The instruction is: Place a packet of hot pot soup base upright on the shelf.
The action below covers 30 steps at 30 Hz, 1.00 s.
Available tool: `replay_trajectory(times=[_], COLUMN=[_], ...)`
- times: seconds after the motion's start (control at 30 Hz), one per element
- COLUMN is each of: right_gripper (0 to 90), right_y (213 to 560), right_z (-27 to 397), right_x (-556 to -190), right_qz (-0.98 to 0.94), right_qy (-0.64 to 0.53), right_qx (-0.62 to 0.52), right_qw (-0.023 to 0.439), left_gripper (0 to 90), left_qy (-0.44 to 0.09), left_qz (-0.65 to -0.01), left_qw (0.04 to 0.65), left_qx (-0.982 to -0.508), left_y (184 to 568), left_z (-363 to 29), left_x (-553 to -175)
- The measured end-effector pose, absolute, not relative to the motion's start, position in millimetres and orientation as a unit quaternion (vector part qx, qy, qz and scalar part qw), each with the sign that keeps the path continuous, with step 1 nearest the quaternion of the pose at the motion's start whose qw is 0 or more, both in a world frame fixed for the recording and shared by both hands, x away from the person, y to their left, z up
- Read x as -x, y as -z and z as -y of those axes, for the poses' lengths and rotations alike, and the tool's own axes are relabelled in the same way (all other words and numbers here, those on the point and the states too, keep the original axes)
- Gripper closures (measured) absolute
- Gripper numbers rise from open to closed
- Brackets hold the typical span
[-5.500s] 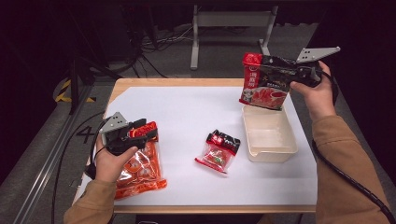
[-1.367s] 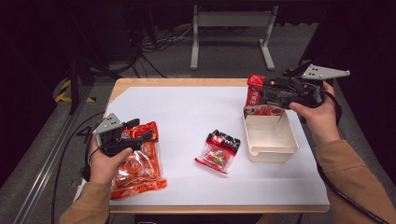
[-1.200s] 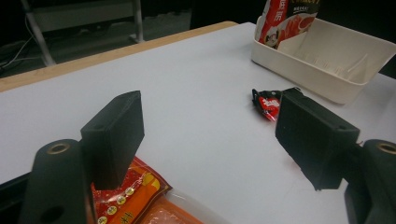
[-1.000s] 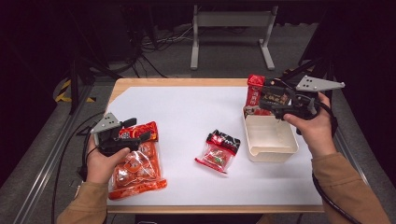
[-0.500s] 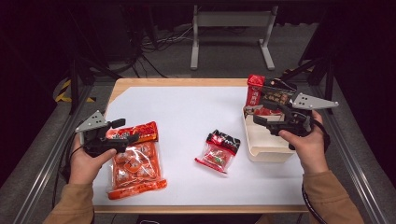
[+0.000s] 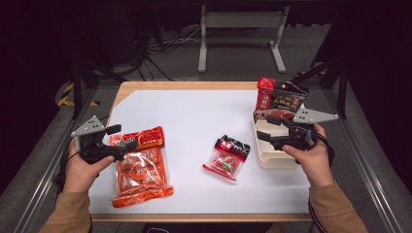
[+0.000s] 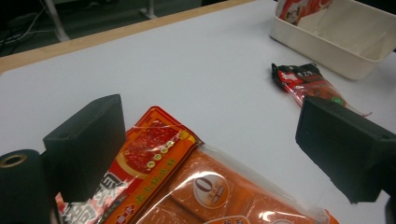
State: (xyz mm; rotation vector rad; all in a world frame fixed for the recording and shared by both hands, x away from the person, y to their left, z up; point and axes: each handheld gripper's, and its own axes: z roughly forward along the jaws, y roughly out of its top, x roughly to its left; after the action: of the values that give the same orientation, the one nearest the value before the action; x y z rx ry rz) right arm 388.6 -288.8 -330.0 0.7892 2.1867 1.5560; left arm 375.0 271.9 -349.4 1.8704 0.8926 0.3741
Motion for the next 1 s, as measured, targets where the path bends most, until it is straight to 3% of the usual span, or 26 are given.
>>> replay_trajectory(times=[0.57,1.0], right_gripper=[27.0,26.5], right_y=[340,346], right_z=[274,267], right_x=[-386,-384], right_qz=[-0.786,-0.793], right_qy=[-0.535,-0.528], right_qx=[-0.263,-0.258], right_qw=[0.164,0.157], left_gripper=[13.3,12.2], left_qy=[-0.218,-0.205], left_qz=[-0.428,-0.491], left_qw=[0.461,0.416], left_qx=[-0.746,-0.738], left_y=[365,398], left_z=[-308,-321], left_x=[-393,-415])
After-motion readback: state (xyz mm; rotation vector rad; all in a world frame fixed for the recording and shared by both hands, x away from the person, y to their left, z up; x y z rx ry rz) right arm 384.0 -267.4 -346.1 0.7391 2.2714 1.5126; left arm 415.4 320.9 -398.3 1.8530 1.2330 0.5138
